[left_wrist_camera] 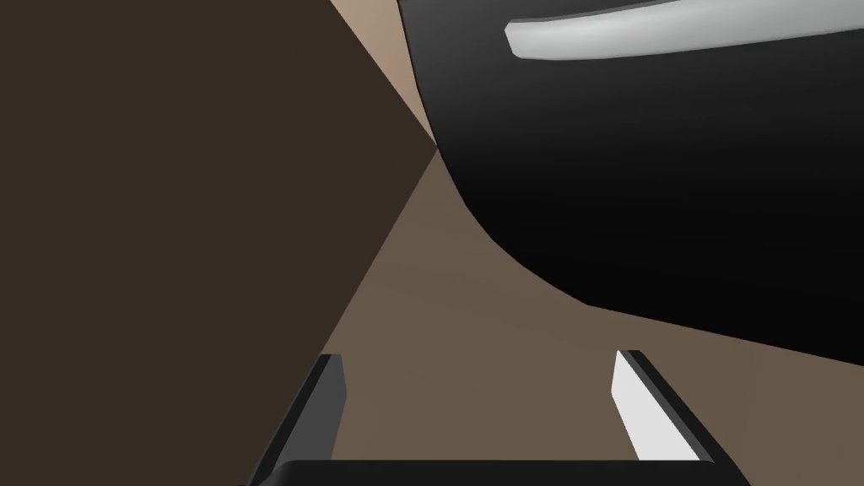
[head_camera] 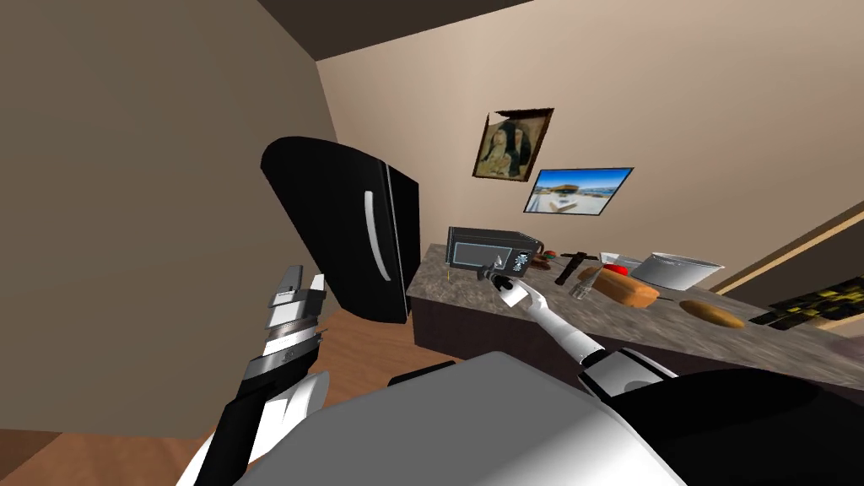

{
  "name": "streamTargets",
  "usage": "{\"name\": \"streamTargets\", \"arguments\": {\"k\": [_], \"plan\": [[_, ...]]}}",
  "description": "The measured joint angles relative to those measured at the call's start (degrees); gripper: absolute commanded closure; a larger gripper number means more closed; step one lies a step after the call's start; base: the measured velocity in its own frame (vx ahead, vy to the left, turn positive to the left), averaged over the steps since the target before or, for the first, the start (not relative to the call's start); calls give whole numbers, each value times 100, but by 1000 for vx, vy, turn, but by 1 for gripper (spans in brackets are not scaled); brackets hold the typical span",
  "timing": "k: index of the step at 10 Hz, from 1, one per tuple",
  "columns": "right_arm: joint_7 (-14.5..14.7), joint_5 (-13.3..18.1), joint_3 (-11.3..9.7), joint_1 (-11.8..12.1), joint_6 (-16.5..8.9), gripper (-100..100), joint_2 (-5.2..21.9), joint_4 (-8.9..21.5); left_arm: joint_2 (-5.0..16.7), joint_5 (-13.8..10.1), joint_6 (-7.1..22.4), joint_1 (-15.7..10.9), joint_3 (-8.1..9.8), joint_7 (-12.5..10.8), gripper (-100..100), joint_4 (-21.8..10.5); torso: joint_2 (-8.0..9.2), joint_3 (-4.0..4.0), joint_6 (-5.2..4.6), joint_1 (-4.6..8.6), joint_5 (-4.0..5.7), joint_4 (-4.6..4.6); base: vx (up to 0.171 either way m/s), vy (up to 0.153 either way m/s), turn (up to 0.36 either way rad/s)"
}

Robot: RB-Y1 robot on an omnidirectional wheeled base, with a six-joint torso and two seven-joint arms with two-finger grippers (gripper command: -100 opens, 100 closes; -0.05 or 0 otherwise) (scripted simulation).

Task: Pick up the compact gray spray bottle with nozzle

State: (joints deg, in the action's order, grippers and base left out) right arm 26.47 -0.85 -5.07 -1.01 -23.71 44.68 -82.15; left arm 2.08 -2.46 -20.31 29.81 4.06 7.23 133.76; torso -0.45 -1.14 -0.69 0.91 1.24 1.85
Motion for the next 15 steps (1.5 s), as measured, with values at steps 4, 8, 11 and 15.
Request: {"name": "streamTargets", "arguments": {"k": [4,8,11,15], "plan": [[-301,201,367,740,-96,100,143,-505,0,0,0,-1,0,0,0,0,-16,-9,23,-16,-11,2,18,12,165],[-386,249,510,1239,10,100,140,-509,0,0,0,0,0,0,0,0,-1,-9,0,1,-6,15,5,8,69],[-726,383,911,1658,28,100,378,-893,0,0,0,0,0,0,0,0,-19,-18,-2,-2,-12,16,24,6,86],[-880,545,1144,2338,-22,100,426,-1232,0,0,0,-2,0,0,0,-1,-21,-17,24,-9,-20,14,10,9,145]]}}
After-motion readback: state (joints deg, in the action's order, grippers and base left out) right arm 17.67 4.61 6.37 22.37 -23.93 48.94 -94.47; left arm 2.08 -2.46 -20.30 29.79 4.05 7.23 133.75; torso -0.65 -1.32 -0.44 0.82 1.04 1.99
